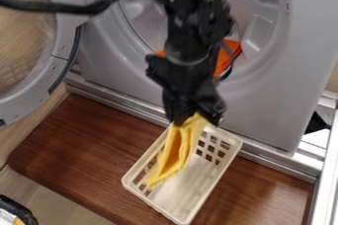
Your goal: Put the yellow cloth in the basket
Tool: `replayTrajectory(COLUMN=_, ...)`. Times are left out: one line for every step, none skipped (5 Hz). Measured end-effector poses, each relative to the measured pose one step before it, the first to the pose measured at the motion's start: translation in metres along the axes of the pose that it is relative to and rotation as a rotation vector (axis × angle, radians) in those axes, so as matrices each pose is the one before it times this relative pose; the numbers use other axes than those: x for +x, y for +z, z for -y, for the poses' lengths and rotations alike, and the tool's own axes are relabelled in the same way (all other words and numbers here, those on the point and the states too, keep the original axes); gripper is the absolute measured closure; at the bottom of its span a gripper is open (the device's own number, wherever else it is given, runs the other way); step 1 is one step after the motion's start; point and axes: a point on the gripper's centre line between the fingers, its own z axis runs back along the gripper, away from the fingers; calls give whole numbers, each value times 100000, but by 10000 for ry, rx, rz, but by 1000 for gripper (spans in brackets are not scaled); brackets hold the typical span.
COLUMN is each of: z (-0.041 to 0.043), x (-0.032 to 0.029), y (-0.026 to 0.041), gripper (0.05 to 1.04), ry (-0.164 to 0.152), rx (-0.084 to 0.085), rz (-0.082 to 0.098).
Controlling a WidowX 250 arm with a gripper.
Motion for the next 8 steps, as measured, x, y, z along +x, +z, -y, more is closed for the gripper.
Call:
replayTrajectory(z=692, x=-241, y=-2171, gripper=1033, ry=163, rx=-540, rz=1225)
replayTrajectory(z=449, x=-318, y=-1545, gripper=1033, ry=-58, rx=-175, rz=-232)
replayTrajectory(z=464, x=-598, y=-1343, gripper=1010, ry=215, rx=-234, rz=-127)
replayTrajectory(z=-261, x=260, y=-323, gripper=862, ry=-154, rx=-129, rz=-90)
replayTrajectory(z=-49, x=277, y=129, gripper=596, ry=-155, rx=2, rz=0)
replayTrajectory(z=81, x=-35, y=85, gripper=280, ry=-11, rx=-55, rz=-88)
replayTrajectory(z=849, x=1198, y=1416, gripper=78, ry=-459, rx=-652, rz=354)
replayTrajectory(z=221, x=647, y=1618, gripper=79, ry=-126, rx=-197, rz=118)
